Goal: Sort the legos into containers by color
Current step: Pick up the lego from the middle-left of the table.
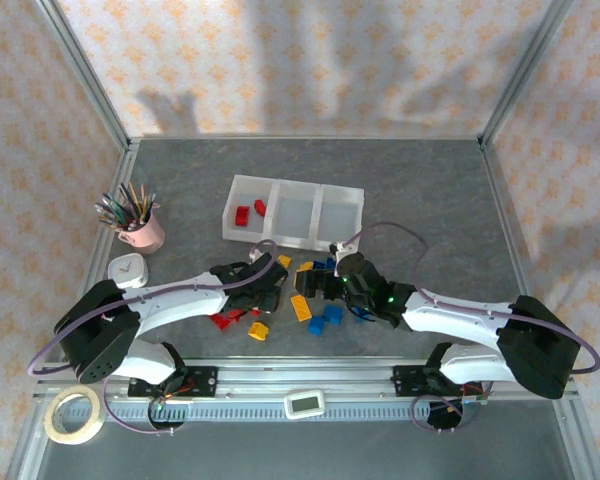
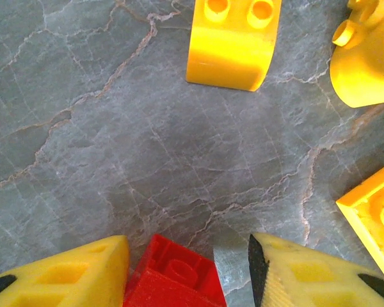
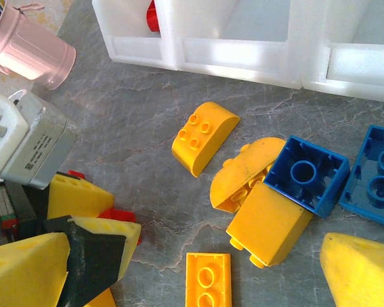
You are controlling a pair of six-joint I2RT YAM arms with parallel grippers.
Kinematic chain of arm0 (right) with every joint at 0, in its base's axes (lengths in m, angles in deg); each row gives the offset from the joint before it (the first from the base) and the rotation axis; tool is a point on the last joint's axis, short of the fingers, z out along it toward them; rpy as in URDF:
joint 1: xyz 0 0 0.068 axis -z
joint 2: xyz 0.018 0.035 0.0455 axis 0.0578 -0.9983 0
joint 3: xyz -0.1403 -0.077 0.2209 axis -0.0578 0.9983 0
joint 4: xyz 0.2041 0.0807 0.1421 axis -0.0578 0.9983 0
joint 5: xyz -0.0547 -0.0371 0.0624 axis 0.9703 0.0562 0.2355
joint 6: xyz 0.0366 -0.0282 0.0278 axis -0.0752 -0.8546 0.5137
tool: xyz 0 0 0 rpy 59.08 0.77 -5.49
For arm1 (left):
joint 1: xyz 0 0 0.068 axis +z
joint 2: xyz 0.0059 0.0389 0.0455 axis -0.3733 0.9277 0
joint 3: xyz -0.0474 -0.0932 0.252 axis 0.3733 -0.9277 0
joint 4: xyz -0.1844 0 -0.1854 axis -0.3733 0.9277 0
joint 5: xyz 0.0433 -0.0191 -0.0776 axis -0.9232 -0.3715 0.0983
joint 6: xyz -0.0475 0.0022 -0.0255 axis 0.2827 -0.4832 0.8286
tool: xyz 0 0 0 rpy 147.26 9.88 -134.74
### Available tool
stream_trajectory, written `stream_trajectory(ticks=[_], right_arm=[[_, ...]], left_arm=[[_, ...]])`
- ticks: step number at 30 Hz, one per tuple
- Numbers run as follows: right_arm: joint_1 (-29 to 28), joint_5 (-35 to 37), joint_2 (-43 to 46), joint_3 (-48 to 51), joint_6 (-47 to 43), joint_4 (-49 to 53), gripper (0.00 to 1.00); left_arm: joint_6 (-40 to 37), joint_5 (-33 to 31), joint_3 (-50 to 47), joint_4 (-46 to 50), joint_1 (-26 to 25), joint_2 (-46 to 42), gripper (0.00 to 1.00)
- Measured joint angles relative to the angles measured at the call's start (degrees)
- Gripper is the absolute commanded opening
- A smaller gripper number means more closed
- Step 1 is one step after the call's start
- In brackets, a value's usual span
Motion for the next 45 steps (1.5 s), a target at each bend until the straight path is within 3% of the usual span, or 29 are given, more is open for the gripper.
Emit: stream_trajectory(ticks=[15, 29, 37, 45], right_arm=[[0.0, 0.72, 0.02, 0.11, -0.02, 0.0, 1.0], [0.0, 1.51, 0.59, 0.11, -0.04, 0.04, 1.0], [0.02, 2.58, 1.2, 0.09, -0.07, 0.85, 1.0], [3.04, 2.27, 1.2, -4.07, 0.17, 3.48, 1.0]], left_arm=[[3.78, -3.41, 1.75, 5.29, -2.82, 1.11, 0.46], [4.57, -4.92, 2.27, 6.8, -2.84, 1.88, 0.36], [4.57, -7.06, 4.11, 7.08, -2.8, 1.75, 0.36], [4.22, -8.07, 8.2, 6.97, 3.37, -2.16, 0.36]])
